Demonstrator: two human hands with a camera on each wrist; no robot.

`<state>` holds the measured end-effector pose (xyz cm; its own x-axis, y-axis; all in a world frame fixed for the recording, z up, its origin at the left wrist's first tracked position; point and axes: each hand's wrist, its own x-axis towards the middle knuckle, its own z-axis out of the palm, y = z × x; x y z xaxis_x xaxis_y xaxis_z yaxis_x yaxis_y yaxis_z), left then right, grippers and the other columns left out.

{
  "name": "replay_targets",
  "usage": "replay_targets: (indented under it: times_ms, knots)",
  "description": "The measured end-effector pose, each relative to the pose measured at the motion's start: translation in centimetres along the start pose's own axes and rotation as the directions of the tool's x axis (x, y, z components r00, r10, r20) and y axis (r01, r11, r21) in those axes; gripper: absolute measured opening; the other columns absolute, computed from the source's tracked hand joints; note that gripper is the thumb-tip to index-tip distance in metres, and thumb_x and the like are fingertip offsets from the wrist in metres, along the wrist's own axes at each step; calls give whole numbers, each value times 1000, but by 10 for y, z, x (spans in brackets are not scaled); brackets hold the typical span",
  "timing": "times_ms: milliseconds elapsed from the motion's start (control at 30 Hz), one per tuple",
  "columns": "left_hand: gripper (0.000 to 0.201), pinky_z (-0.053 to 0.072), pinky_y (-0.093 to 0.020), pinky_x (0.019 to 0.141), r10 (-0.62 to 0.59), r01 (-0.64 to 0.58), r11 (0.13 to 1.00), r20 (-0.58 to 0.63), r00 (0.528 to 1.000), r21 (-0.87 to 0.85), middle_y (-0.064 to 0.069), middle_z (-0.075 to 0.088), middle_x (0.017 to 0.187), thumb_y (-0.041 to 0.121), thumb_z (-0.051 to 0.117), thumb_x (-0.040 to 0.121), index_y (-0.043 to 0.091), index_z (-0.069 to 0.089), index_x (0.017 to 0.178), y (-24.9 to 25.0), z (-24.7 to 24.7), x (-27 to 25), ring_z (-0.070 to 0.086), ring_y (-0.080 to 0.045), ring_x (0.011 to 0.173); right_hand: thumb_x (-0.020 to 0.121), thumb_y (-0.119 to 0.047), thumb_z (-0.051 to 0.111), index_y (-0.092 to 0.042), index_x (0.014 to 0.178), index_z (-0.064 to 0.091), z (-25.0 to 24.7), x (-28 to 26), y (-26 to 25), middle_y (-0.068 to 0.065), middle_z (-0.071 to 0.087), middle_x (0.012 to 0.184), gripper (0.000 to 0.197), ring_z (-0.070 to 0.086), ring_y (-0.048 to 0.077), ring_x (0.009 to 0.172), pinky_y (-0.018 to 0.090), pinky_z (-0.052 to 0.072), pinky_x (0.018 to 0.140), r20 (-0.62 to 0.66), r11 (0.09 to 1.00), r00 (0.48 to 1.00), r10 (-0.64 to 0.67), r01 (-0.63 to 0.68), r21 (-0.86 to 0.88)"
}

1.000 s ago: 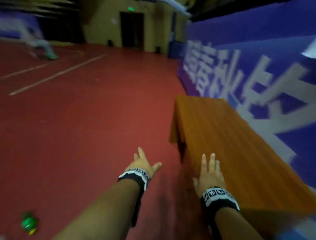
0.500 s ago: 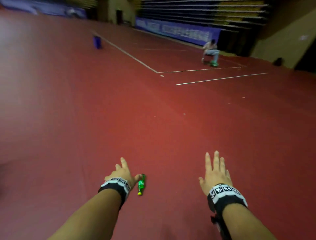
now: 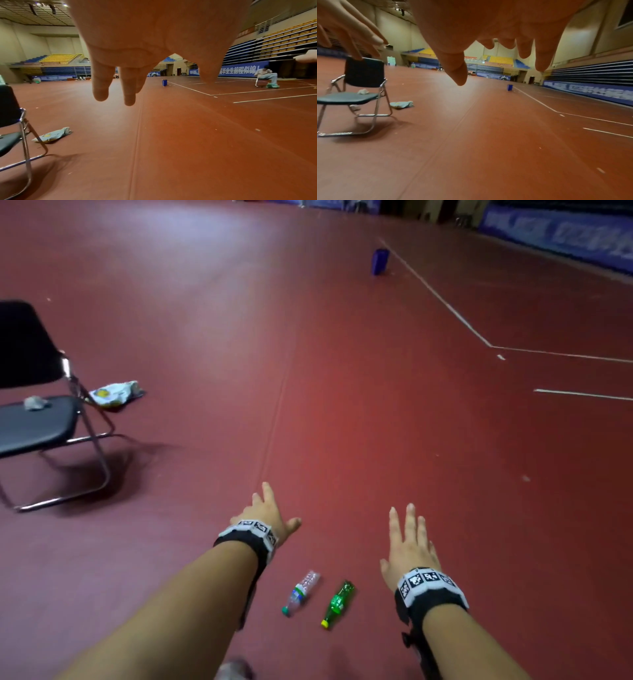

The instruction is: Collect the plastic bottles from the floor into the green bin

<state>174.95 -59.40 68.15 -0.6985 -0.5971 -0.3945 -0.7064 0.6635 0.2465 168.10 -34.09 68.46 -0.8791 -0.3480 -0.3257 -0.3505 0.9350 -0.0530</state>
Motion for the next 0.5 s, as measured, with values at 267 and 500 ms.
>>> replay_targets:
  times_ms: [267,500]
  knots:
    - [110,36,-54,109,-6,9,1000,161,987,-17,-11,9,163,66,55,84,15,-13,154,35,30,194,35,-37,139,97,-31,54,-26,152,-26,19,146,-8,4,-44,149,98,-13,26,151,41,16,121,197,999,980,18,-9,-43]
    - [113,38,-48,109,21,-31,999,362,932,21,-9,5,163,61,63,82,17,-11,154,67,124,340,37,-34,139,90,-10,54,-30,131,-50,95,287,8,3,-61,136,113,-23,28,148,41,14,121,389,992,921,13,37,-121]
